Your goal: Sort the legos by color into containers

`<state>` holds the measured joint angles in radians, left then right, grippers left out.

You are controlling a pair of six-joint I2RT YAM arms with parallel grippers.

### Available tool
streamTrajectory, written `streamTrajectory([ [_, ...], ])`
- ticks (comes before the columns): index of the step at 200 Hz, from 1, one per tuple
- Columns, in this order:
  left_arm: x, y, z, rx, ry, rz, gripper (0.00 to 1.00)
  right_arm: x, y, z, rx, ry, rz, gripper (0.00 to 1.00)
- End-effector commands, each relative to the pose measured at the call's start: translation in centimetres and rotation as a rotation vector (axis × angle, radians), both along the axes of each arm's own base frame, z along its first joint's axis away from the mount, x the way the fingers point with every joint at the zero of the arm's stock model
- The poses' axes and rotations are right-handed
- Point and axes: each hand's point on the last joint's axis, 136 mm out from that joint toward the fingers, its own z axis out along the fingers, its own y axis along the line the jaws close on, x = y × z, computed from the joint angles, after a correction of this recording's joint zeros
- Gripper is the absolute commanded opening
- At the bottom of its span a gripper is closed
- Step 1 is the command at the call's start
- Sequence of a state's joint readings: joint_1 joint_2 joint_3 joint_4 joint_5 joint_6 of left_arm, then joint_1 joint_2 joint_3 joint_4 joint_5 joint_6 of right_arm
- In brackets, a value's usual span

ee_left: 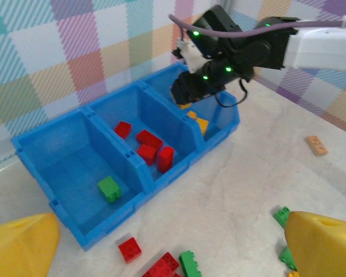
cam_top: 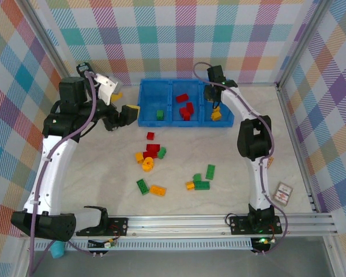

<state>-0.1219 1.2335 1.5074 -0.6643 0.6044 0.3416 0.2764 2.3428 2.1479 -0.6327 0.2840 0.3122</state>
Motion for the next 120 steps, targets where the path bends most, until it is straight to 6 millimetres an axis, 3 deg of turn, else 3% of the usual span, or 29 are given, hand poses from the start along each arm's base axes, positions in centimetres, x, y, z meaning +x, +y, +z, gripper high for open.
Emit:
streamTrajectory([
  [1,1.7,0.9,-0.3,-0.001,-0.020,0.079,1.00,0.3,-0.3,1.1,-0.011,-0.013,0.013,0.41],
  [27,2.1,0.8,-0.7,-0.017,-0.049,0.083,1.00,0.1,0.0,1.9,0.001,-0.022,0.032,0.50],
  [53,2.0,0.3,-0.5,-0.033,-0.067,0.050,1.00,-0.4,0.6,4.2,0.028,-0.058,0.079,0.59],
  [89,3.7,-0.4,-1.2,-0.073,-0.014,0.066,1.00,-2.6,1.3,10.1,0.058,-0.162,0.180,0.68],
  [120,6.0,-0.8,-4.2,-0.111,0.089,0.152,1.00,-6.8,2.3,15.8,0.108,-0.267,0.315,0.78],
])
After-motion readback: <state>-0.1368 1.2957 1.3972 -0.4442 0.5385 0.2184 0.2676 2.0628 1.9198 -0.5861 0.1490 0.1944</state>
